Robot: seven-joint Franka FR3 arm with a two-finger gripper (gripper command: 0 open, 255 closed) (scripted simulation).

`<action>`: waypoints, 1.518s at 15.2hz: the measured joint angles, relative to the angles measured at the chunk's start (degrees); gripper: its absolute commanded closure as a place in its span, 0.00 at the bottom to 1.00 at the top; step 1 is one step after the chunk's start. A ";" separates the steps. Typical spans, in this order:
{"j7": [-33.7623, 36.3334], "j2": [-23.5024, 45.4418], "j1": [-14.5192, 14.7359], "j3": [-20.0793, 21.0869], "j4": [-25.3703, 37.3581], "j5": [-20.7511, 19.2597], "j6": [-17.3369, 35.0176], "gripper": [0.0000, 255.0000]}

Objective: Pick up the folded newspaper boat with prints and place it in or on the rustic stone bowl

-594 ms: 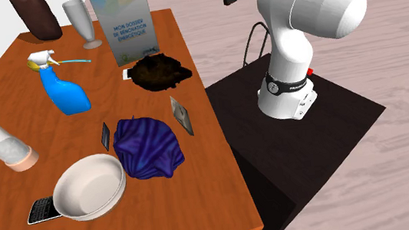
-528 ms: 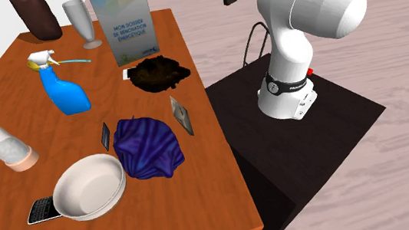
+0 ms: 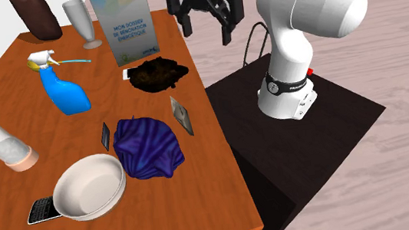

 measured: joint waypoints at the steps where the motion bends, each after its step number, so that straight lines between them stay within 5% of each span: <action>1: -2.55 0.11 0.19 -1.24 -1.72 -1.36 2.13 0.00; 11: -26.23 4.61 0.74 -13.95 -16.73 -16.02 25.99 0.00; 18: -43.05 24.47 3.18 -26.66 -18.67 -26.02 51.61 0.00; 23: -48.20 35.55 6.91 -31.29 -17.73 -25.36 63.00 0.00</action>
